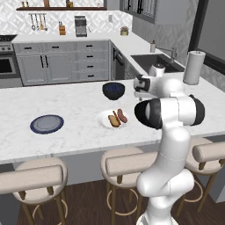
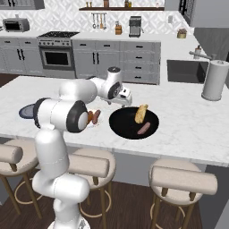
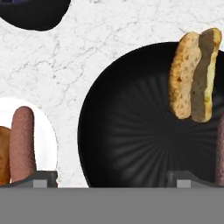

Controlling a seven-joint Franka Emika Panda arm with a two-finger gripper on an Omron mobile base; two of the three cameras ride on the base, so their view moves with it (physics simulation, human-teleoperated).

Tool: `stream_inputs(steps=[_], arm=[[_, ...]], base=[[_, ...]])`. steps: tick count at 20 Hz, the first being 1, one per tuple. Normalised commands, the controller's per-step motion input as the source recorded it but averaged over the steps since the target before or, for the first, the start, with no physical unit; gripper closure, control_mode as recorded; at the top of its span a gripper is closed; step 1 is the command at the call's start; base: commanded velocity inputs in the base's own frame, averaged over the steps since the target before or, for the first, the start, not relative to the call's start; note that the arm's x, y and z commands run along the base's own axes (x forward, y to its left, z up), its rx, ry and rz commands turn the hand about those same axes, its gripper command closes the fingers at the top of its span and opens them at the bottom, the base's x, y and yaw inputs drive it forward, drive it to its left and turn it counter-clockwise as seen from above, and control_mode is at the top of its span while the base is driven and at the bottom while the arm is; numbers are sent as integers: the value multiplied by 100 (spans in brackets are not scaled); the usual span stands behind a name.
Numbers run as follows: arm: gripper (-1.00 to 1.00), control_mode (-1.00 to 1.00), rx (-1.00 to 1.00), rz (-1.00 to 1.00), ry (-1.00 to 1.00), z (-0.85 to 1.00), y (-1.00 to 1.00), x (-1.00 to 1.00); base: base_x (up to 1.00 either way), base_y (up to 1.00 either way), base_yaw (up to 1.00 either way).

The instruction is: Place one bun and one sausage from the bowl on each plate.

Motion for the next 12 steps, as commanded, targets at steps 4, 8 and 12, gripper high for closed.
stream_inputs(steps=[4, 8, 12], arm=[[-100, -100, 0, -2, 0, 0, -100, 0], [-100, -100, 5, 0, 0, 0, -74, 3], [-100, -100, 11, 1, -4, -4, -42, 30]], base=[[0, 0, 0], [0, 0, 0], [0, 0, 0]])
